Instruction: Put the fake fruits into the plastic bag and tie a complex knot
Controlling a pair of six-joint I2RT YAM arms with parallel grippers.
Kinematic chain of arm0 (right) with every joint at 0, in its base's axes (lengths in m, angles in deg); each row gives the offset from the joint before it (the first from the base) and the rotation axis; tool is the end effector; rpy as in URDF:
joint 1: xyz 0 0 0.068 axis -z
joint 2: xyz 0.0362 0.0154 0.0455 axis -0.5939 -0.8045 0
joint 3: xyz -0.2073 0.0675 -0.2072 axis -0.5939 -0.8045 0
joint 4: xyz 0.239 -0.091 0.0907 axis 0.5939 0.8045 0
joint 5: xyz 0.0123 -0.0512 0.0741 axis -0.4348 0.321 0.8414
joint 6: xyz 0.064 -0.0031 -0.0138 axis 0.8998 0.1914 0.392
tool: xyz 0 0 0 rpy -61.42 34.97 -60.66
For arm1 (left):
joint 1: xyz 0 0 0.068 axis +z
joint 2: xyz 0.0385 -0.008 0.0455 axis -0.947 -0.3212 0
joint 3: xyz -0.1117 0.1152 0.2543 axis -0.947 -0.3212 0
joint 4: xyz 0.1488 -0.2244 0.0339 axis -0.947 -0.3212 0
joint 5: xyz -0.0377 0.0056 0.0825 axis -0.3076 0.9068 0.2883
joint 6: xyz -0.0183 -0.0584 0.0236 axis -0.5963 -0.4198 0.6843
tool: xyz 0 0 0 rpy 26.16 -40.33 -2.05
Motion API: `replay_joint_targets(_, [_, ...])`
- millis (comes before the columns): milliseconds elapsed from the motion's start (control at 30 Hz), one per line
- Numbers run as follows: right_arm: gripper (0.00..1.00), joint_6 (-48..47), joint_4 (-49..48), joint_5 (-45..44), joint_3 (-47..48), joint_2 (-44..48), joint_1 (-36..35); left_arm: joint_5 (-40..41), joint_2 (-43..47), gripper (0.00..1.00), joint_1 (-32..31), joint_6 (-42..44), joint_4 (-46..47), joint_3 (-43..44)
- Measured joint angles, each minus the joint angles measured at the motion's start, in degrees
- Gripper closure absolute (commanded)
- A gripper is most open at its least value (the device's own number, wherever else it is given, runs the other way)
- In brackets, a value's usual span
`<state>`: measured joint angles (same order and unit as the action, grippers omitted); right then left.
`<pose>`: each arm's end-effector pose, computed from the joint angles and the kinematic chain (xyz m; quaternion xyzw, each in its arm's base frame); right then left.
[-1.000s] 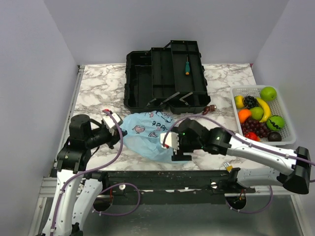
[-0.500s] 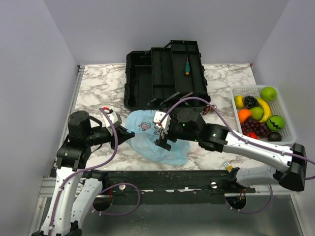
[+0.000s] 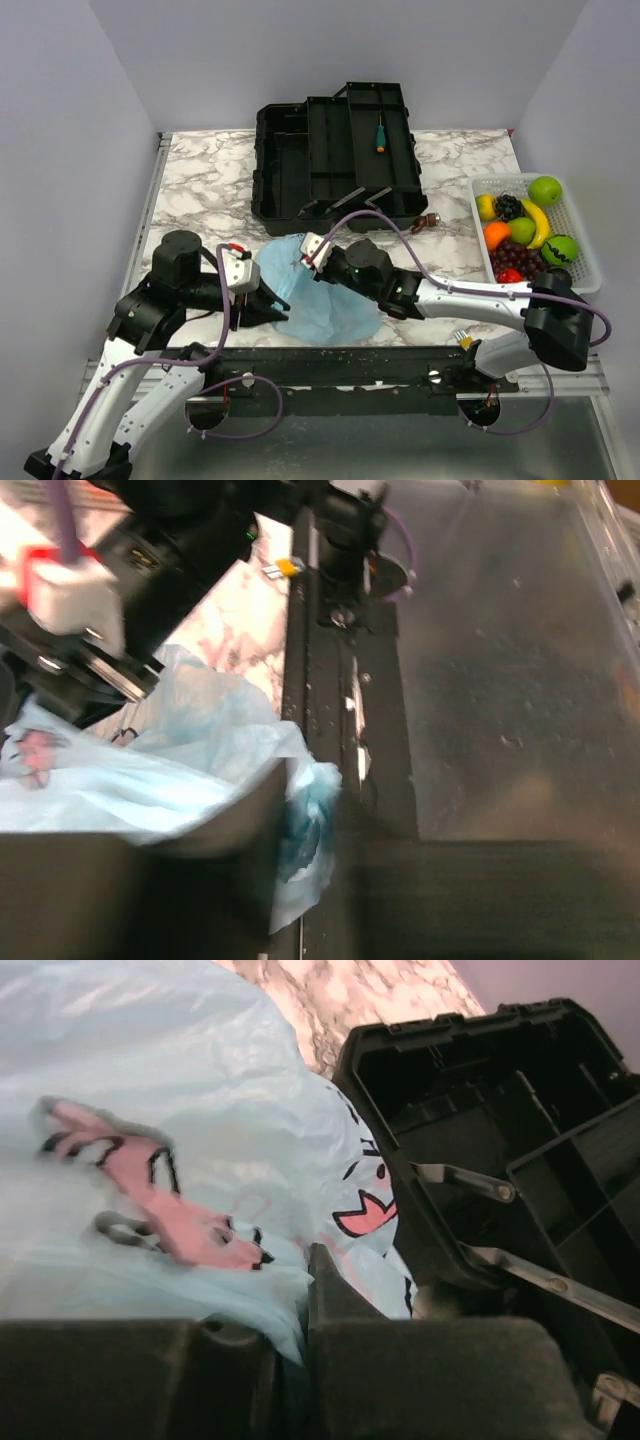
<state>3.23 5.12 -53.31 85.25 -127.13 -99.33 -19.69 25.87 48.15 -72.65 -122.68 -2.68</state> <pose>0.1649 0.3027 0.2759 -0.5049 0.6055 0.1379 0.5995 0.0655 -0.0783 0.3700 0.4905 0.5967 -0.4875 0.4070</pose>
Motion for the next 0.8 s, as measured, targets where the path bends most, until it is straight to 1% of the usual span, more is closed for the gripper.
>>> replay_joint_targets(33, [0.99,-0.13,-0.79,0.0,-0.61,0.48,0.0,0.07,-0.37,0.19,-2.23,1.4,-1.66,0.85])
replay_joint_targets(67, [0.99,-0.02,-1.27,0.33,-1.31,1.27,-0.07,0.0,-0.76,0.11,-3.19,1.99,-3.37,1.64])
replay_joint_targets(100, [0.99,-0.17,-1.75,0.7,-2.32,2.49,-0.04,0.13,-1.27,0.07,-3.8,2.84,-5.27,2.71])
replay_joint_targets(167, [0.99,-0.79,-2.36,1.95,-5.11,6.36,0.02,2.16,-2.78,0.03,-3.74,3.96,-9.66,6.45])
replay_joint_targets(233, [0.99,-1.66,-3.06,3.52,-8.44,11.21,0.28,4.2,-3.69,0.02,-0.9,5.35,-12.02,10.51])
replay_joint_targets(300, [0.99,-3.02,-4.15,5.42,-12.48,17.22,0.44,4.52,-3.91,0.02,3.85,6.4,-13.27,13.42])
replay_joint_targets(333, [0.99,-3.65,-4.57,6.51,-14.25,20.09,0.44,4.39,-3.98,0.02,9.4,7.13,-13.81,15.43])
replay_joint_targets(367, [0.99,-4.22,-4.85,7.5,-15.69,22.71,0.44,4.35,-4.24,0.01,13.05,7.41,-13.92,16.87])
replay_joint_targets(433, [0.99,-5.49,-5.22,9.14,-17.64,26.99,0.44,3.3,-5.9,0.02,18.38,8.31,-14.64,19.08])
replay_joint_targets(500, [0.99,-6.27,-5.46,10.03,-18.47,29.57,0.44,0.85,-9.09,0.02,21.2,10.82,-15.91,20.15])
replay_joint_targets(567, [0.99,-6.8,-5.55,10.56,-18.58,30.93,0.44,-0.31,-13.4,0.02,22.03,11.98,-17.33,19.41])
replay_joint_targets(633, [0.99,-7.08,-5.86,10.86,-18.64,31.47,0.44,-3.04,-16.39,0.02,21.77,13.0,-17.42,15.98])
replay_joint_targets(733, [0.99,-7.15,-6.64,11.61,-19.19,31.76,0.44,-3.28,-17.53,0.02,18.58,11.06,-12.68,6.91])
replay_joint_targets(800, [0.99,-7.1,-6.8,12.33,-19.58,31.87,0.44,-2.99,-16.09,0.02,14.95,7.5,-7.74,0.44])
